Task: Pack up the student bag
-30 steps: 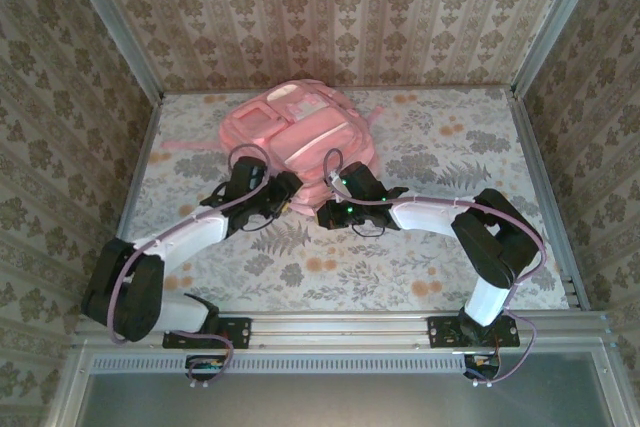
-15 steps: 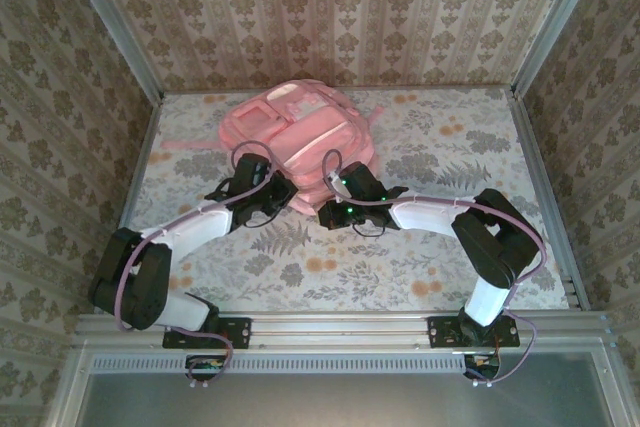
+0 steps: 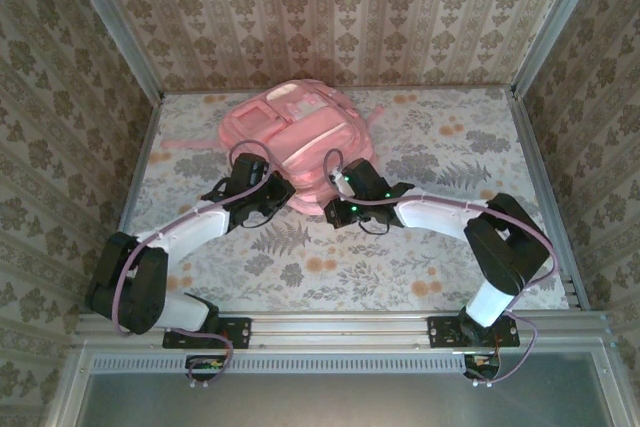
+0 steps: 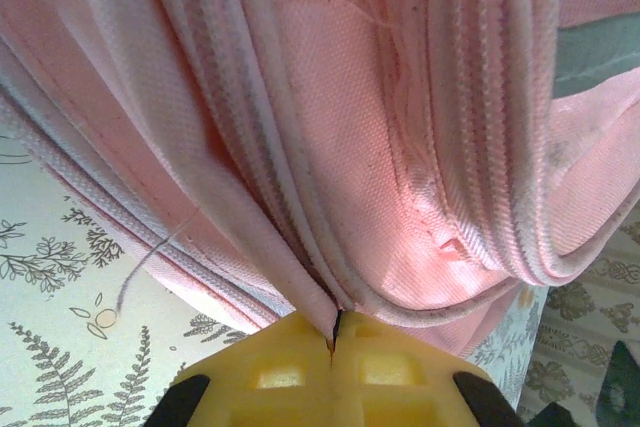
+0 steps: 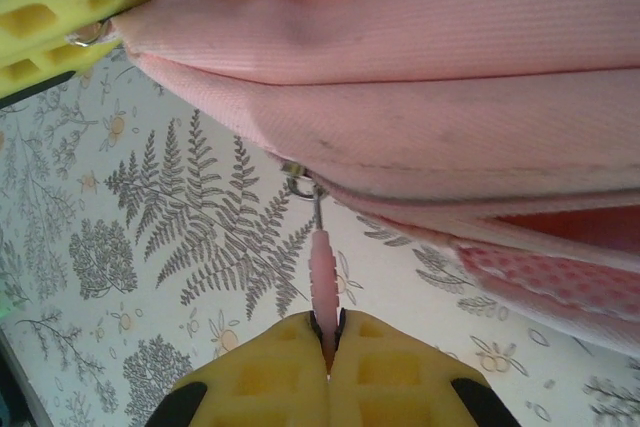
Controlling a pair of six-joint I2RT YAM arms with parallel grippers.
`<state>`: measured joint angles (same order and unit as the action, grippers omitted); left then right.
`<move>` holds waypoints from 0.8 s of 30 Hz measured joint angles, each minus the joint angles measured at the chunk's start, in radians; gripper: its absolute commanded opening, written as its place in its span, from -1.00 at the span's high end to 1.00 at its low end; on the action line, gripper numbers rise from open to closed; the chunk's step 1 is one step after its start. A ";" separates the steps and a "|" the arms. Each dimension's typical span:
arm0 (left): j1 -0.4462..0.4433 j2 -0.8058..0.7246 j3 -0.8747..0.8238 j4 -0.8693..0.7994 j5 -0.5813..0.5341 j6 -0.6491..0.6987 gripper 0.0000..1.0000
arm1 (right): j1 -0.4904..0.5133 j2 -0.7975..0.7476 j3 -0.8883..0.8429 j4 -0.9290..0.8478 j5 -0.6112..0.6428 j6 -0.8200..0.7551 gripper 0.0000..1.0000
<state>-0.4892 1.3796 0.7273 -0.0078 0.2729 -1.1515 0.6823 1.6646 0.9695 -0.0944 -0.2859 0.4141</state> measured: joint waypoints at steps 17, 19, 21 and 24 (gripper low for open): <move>0.000 -0.001 0.001 -0.017 0.001 0.023 1.00 | -0.062 -0.043 0.008 -0.116 0.053 -0.081 1.00; 0.000 -0.006 0.002 -0.025 0.000 0.031 1.00 | -0.069 -0.043 0.013 -0.124 0.055 -0.091 1.00; 0.000 -0.017 0.002 -0.034 0.000 0.035 1.00 | -0.076 -0.043 0.020 -0.132 0.055 -0.102 1.00; 0.002 -0.034 0.002 -0.050 -0.004 0.048 1.00 | -0.083 -0.043 0.035 -0.149 0.059 -0.111 1.00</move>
<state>-0.4873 1.3453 0.7296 -0.0578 0.2691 -1.1038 0.5991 1.6218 1.0042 -0.2432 -0.2272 0.3027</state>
